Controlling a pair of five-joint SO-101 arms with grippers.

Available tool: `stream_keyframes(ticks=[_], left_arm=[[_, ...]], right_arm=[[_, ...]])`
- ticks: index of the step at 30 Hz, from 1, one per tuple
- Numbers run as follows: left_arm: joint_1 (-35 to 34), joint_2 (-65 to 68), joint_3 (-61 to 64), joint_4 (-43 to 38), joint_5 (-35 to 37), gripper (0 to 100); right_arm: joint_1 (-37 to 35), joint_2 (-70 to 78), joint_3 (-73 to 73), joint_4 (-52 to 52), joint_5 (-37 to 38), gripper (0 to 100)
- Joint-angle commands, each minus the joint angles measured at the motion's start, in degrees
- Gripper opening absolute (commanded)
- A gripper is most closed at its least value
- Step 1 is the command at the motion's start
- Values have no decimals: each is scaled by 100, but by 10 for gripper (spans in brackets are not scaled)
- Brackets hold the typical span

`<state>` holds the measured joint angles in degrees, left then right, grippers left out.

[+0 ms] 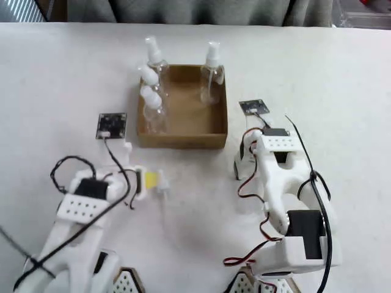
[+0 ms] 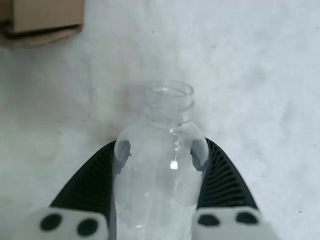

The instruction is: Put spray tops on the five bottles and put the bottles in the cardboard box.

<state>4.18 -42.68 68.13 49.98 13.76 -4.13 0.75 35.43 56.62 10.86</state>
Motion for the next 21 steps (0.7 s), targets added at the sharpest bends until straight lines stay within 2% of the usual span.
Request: stream_keyframes(ticks=[1, 5, 10, 15, 18, 21], left_arm=[[207, 716, -554, -281, 88, 226], [646, 1305, -668, -281, 642, 317], [840, 1358, -958, -26, 1020, 320], [848, 1393, -949, -343, 1345, 320], [1138, 1402, -800, -396, 1354, 320], [1446, 1402, -387, -949, 1407, 320]], right_arm=[[-40, -22, -193, -84, 53, 18], [-40, -22, -193, -75, 53, 18], [-40, -22, -185, -57, 53, 18], [-48, -22, -123, -84, 53, 18], [-48, -22, -114, -84, 53, 18], [-48, -22, -114, -84, 53, 18]])
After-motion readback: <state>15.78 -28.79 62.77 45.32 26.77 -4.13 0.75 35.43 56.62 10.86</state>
